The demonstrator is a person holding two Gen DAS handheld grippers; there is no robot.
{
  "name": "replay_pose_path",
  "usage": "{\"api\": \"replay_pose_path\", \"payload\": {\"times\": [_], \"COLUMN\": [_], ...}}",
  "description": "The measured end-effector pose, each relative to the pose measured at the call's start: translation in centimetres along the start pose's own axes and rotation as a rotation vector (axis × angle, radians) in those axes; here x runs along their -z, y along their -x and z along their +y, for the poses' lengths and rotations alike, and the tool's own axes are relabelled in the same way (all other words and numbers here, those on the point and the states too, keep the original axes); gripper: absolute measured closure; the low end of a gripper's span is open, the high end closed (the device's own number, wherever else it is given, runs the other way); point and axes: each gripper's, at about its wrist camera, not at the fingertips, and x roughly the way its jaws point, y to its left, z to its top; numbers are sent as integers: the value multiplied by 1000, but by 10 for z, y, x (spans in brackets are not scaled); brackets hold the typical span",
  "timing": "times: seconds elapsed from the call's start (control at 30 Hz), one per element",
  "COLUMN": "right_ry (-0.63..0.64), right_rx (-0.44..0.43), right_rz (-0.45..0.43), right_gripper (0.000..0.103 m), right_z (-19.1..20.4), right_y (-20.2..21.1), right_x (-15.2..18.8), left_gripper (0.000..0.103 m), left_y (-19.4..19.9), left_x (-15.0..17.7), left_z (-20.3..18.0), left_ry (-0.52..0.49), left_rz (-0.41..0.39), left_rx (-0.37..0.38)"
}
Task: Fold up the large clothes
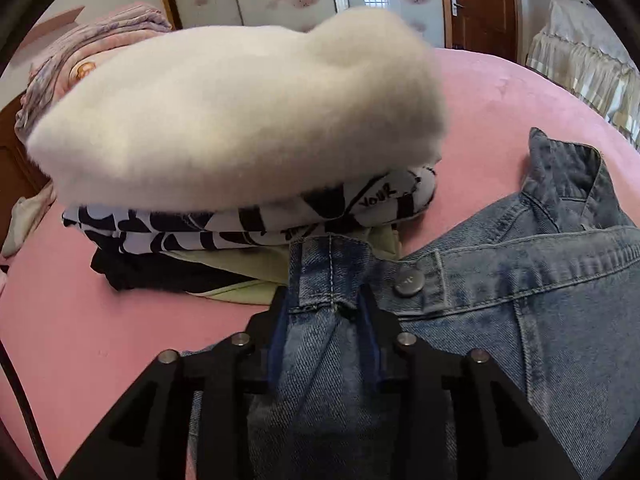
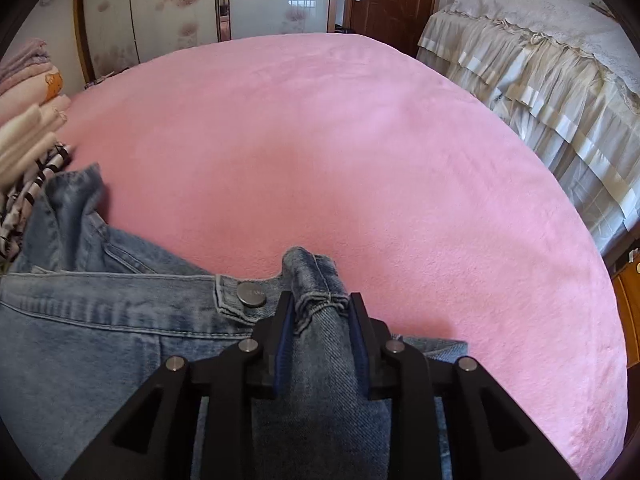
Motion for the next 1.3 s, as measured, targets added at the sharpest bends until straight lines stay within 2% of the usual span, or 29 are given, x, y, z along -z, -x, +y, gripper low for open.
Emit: {"api": "replay_pose_path", "payload": {"times": [0.07, 0.1, 0.13, 0.17, 0.2, 0.27, 0.33, 0.43, 0.53, 0.63, 0.87, 0.97, 1.07, 1.1, 1.2, 1.23, 1.27, 1.3], "right_ry": [-23, -40, -55, -81, -104, -152, -181, -196, -171, -112, 103, 158, 154, 141, 56, 27, 10, 10], "right_rx": [-5, -9, -10, -19, -35, -67, -59, -79, -82, -119, -237, -256, -257, -242, -205, -241, -240, -185], "right_rz": [1, 10, 19, 31, 37, 41, 27, -43, -92, -82, -118, -102, -49, -32, 8, -1, -1, -1], "right_gripper": [71, 64, 58, 50, 47, 47, 47, 47, 47, 47, 47, 47, 47, 49, 58, 66, 89, 98], "right_z": [-5, -10, -15, -22, -28, -40, -50, -62, -56, -25, 93, 119, 116, 110, 71, 57, 43, 31], "right_y": [-1, 0, 0, 2, 5, 16, 33, 69, 101, 122, 167, 162, 142, 135, 117, 116, 116, 116], "right_x": [1, 0, -1, -3, -4, -6, -7, -5, 2, 16, 74, 98, 117, 120, 130, 131, 132, 133], "left_gripper": [46, 31, 22, 22, 22, 22, 22, 22, 22, 22, 22, 22, 21, 19, 3, 0, 0, 0], "left_y": [-4, -6, -7, -8, -7, 0, 18, 52, 88, 119, 152, 147, 133, 133, 132, 130, 128, 128], "left_x": [-1, -2, -2, -3, -4, -6, -8, -7, -6, 2, 51, 79, 102, 106, 112, 113, 115, 117], "left_z": [12, 19, 26, 32, 39, 44, 44, 42, 34, 21, -36, -59, -61, -57, -37, -28, -19, -8], "left_ry": [55, 91, 129, 155, 186, 204, 188, 156, 125, 113, 64, 47, 70, 88, 132, 149, 165, 188], "left_rz": [14, 23, 39, 52, 69, 91, 101, 51, 12, 12, 63, 73, 117, 105, 113, 125, 132, 140], "left_rx": [0, -6, 3, 22, 52, 53, 12, -3, -22, 13, 76, 82, 79, 93, 87, 81, 85, 99]}}
